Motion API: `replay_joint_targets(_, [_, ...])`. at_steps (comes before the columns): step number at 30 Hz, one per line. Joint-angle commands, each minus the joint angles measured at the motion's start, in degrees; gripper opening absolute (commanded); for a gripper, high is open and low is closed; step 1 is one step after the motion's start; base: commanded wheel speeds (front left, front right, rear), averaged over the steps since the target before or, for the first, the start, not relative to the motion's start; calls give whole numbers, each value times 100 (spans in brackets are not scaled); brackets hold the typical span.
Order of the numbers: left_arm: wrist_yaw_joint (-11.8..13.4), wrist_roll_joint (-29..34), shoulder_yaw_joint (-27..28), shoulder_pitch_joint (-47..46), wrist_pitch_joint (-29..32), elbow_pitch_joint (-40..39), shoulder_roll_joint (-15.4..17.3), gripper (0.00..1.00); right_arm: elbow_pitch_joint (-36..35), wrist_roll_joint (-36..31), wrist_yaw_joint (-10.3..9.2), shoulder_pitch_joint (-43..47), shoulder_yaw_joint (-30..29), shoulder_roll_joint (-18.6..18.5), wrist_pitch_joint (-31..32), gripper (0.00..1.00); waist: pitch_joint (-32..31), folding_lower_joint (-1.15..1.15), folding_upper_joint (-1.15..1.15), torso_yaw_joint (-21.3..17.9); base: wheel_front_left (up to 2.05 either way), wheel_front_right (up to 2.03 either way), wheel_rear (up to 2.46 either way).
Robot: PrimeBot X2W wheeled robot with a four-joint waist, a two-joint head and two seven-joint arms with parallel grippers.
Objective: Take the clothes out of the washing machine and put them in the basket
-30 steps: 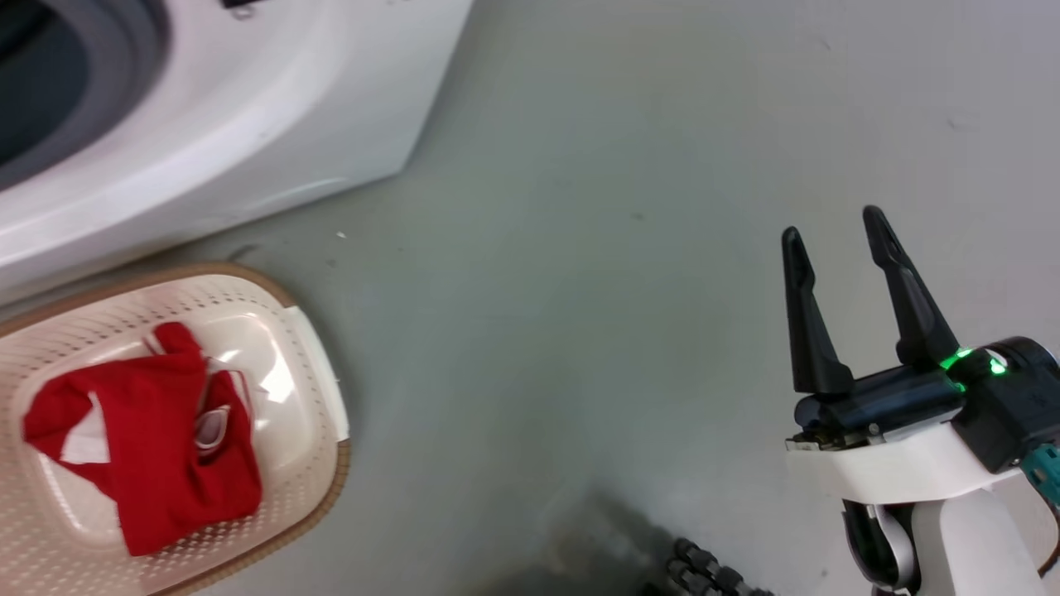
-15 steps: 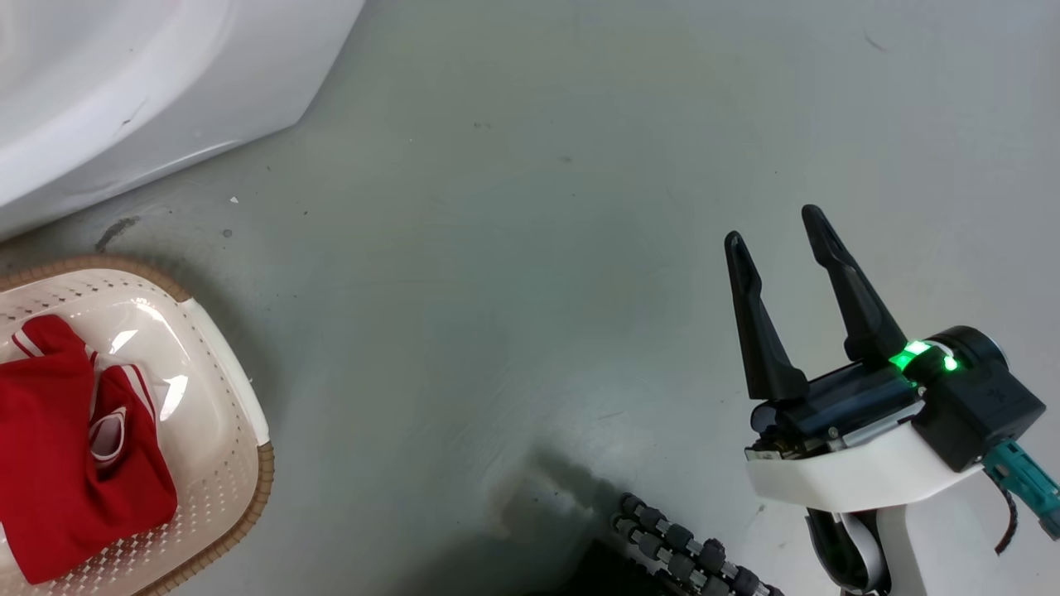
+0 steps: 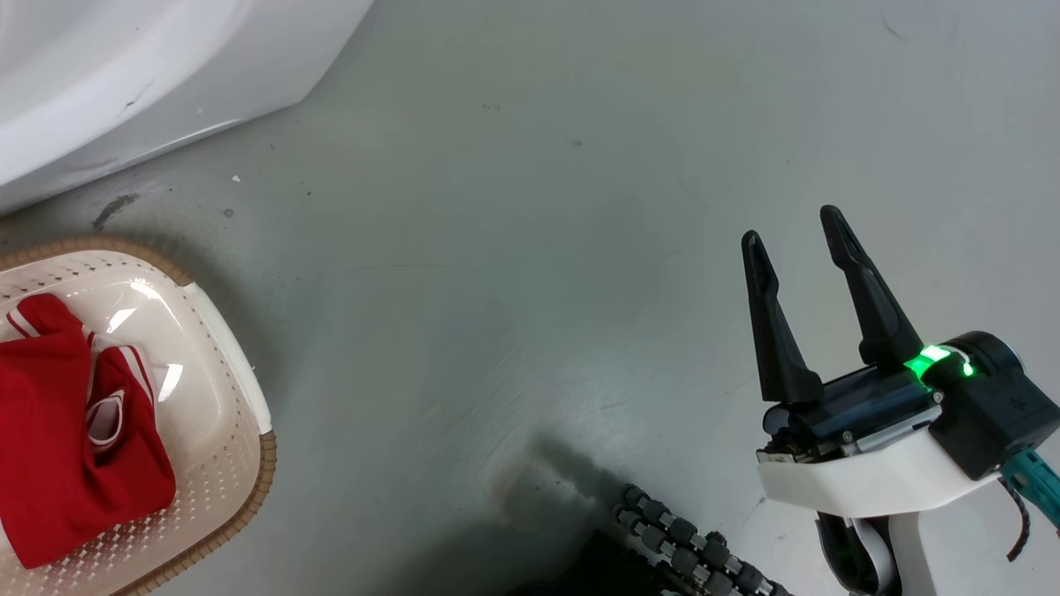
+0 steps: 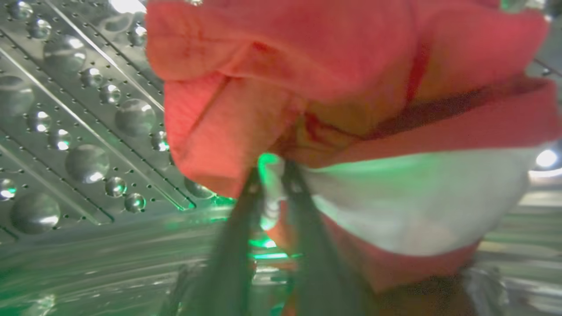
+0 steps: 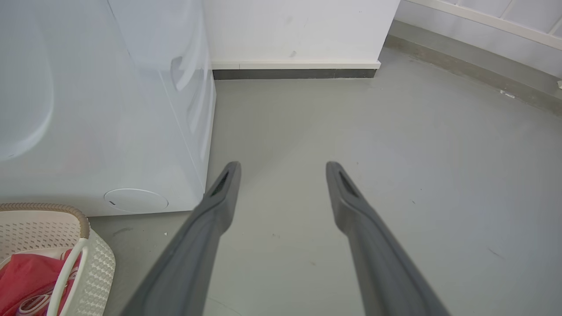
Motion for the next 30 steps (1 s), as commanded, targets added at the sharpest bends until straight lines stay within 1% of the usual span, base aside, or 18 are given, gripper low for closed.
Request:
replay_joint_targets(1, [28, 21, -53, 37, -77, 72, -41, 0, -2, 17, -6, -34, 3, 14, -11, 100, 5, 0, 0, 2, 0, 0, 0])
replay_joint_targets(8, [-21, 37, 14, -103, -563, 115, 111, 0, 67, -2, -6, -288, 71, 13, -11, 100, -129, 0, 0, -42, 0, 0, 0])
replay_joint_targets(15, [-115, -147, 94, 159, -1428, 251, -179, 0, 115, -194, -6, -346, -164, 13, -11, 100, -573, 0, 0, 254, 0, 0, 0])
replay_joint_targets(16, [-115, -147, 94, 159, -1428, 251, -179, 0, 115, -194, -6, -346, -164, 13, -11, 100, -573, 0, 0, 254, 0, 0, 0])
replay_joint_targets(20, [-216, -278, 127, 417, -2051, 364, -381, 0, 102, -327, -6, -273, -335, 13, -11, 100, -921, 0, 0, 480, 0, 0, 0])
replay_joint_targets(25, [-396, -520, 196, 1045, -2920, 564, -741, 0, 126, -523, -6, -92, -528, 11, -11, 100, -1453, 0, 0, 813, 0, 0, 0])
replay_joint_targets(26, [-495, -654, 210, 1483, -3386, 624, -975, 0, 153, -671, -6, -10, -646, 10, -11, 100, -1792, 0, 0, 1037, 0, 0, 0])
replay_joint_targets(30, [-579, -776, 196, 2095, -3931, 602, -1276, 0, 175, -856, -7, 141, -786, 8, -11, 100, -2249, 0, 0, 1311, 0, 0, 0])
